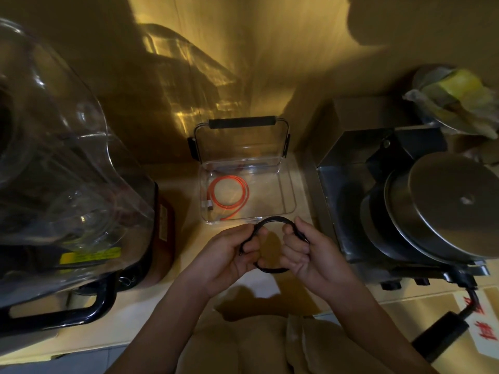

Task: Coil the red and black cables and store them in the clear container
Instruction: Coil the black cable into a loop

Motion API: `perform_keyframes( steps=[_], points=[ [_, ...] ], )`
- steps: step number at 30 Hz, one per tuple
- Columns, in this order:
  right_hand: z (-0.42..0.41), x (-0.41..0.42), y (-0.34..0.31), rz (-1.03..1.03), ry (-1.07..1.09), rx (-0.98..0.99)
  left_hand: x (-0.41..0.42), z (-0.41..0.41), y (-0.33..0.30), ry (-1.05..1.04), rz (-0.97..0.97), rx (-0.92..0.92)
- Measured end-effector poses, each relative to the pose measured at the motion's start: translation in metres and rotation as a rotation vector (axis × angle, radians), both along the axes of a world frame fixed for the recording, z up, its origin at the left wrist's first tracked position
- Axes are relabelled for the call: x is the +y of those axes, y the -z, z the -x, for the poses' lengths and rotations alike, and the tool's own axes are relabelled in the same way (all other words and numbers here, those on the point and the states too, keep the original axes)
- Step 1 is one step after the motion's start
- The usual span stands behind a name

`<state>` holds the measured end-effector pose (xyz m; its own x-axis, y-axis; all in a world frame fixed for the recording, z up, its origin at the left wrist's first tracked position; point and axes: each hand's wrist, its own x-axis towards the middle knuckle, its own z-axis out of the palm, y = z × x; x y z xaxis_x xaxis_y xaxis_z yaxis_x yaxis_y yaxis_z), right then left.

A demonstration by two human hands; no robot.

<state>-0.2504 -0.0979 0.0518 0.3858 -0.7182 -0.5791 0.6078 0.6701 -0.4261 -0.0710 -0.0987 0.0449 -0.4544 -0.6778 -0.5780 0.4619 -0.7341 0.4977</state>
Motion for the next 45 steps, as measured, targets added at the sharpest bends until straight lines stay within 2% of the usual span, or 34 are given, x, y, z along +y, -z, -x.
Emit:
perform_keyframes(
  steps=[12, 17, 23, 27, 32, 38, 45],
  points=[
    [-0.002, -0.004, 0.002, 0.057, -0.023, 0.232, -0.01, -0.005, 0.004, -0.036, 0.012, 0.03],
    [-0.004, -0.008, 0.007, 0.11, -0.009, 0.326, -0.018, -0.008, 0.008, -0.009, 0.063, -0.022],
    [-0.008, -0.022, 0.009, 0.117, 0.031, 0.44, -0.038, -0.01, 0.016, -0.013, 0.076, -0.17],
    [-0.008, -0.038, 0.012, 0.093, 0.049, 0.483, -0.057, -0.008, 0.03, -0.053, 0.088, -0.356],
    [-0.009, -0.061, 0.032, 0.15, -0.041, 0.762, -0.081, 0.0, 0.047, -0.08, 0.107, -0.555],
    [-0.015, -0.089, 0.058, 0.136, -0.012, 0.864, -0.106, 0.008, 0.073, -0.101, 0.118, -0.74],
    [-0.015, -0.129, 0.094, 0.132, -0.068, 1.119, -0.138, 0.014, 0.109, -0.095, 0.196, -0.924]
  ],
)
